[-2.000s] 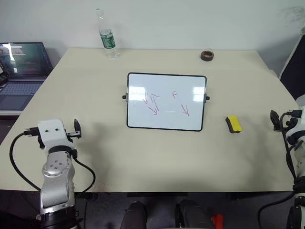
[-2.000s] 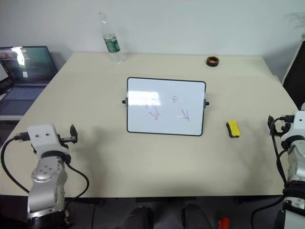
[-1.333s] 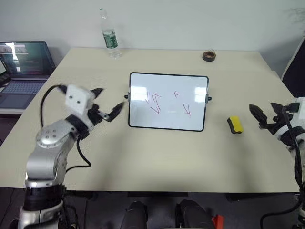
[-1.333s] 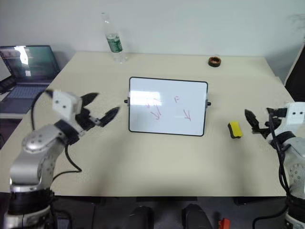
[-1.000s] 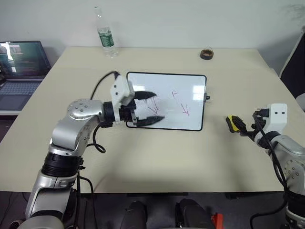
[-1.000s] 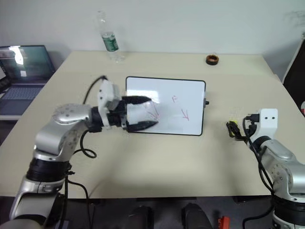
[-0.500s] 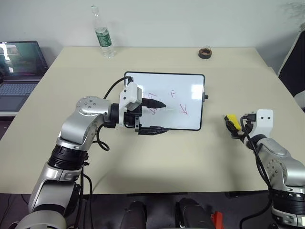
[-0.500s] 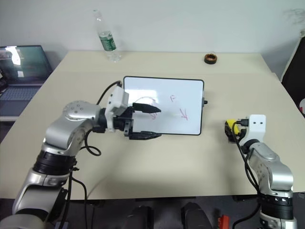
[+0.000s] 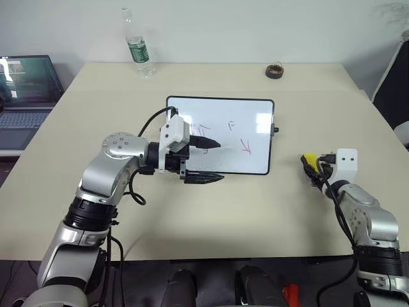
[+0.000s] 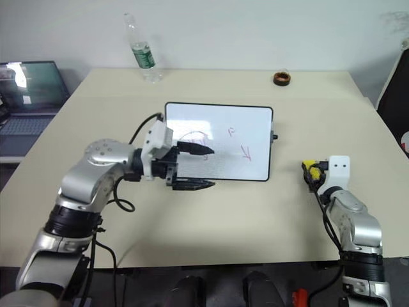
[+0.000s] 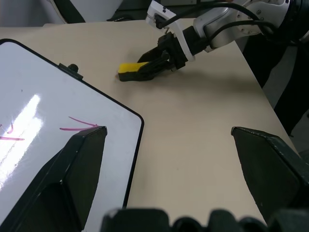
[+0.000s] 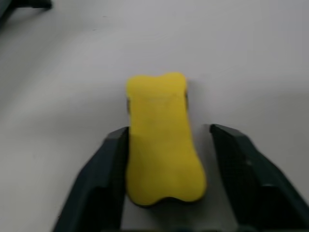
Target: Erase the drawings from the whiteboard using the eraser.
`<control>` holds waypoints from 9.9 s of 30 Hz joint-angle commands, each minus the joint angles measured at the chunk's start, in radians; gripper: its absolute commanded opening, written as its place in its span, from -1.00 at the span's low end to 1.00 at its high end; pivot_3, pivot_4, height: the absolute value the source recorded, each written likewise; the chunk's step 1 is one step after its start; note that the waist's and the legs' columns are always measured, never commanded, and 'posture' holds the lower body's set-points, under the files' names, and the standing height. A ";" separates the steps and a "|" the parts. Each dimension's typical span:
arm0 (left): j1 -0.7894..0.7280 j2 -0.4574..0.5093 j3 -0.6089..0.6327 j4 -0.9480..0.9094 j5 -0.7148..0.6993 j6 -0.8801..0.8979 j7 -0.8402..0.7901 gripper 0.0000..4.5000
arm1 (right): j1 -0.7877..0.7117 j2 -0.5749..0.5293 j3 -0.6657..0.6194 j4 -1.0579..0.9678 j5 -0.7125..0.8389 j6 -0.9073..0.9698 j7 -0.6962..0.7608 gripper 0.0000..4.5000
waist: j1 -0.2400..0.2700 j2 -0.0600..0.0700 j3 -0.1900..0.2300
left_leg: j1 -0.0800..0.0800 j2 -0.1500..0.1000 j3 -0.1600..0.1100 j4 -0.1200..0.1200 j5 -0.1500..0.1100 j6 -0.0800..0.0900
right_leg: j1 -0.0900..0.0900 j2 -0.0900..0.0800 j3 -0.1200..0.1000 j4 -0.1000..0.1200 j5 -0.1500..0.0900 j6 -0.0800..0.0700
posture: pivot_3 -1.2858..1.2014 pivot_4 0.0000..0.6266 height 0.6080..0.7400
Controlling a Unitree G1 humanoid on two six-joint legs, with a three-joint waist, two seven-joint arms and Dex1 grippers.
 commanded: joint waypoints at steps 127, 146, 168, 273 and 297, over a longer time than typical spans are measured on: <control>0.404 0.064 0.161 -0.297 0.011 0.076 0.352 1.00 | -0.264 0.027 0.415 -0.046 -0.416 -0.256 0.217 -0.45 | -0.003 -0.002 0.000 | 0.000 0.000 0.000 0.005 -0.001 0.002 | 0.000 -0.003 0.001 0.004 0.001 0.001 | 0.03 -0.52 1.00; 0.428 0.055 0.153 -0.316 0.004 0.071 0.363 1.00 | -0.216 -0.078 0.500 -0.052 -0.467 -0.158 0.360 -0.46 | -0.002 -0.003 -0.001 | 0.003 0.000 -0.001 0.006 -0.001 0.002 | 0.001 -0.004 0.001 0.006 0.001 0.001 | 0.03 -0.52 1.00; 0.426 0.045 0.142 -0.320 0.007 0.078 0.364 1.00 | -0.197 -0.087 0.510 -0.099 -0.505 -0.103 0.372 -0.46 | -0.009 -0.005 -0.002 | 0.006 0.001 0.001 0.007 0.000 0.002 | 0.003 -0.003 0.003 0.008 0.002 0.001 | 0.03 -0.52 1.00; 0.446 0.119 0.378 -0.147 0.039 0.088 0.504 1.00 | -0.820 0.281 0.599 0.843 -0.545 -0.671 0.363 -0.47 | -0.007 -0.005 -0.002 | 0.001 0.002 0.000 0.001 -0.001 0.002 | -0.001 -0.006 0.000 0.000 0.002 0.001 | 0.03 -0.52 1.00; 0.481 0.106 0.373 -0.157 0.041 0.072 0.511 1.00 | -0.828 0.304 0.679 0.887 -0.696 -0.755 0.309 -0.47 | -0.008 -0.005 -0.002 | 0.006 0.002 -0.001 0.003 0.000 0.002 | -0.001 -0.006 0.001 0.014 0.002 0.001 | 0.03 -0.52 1.00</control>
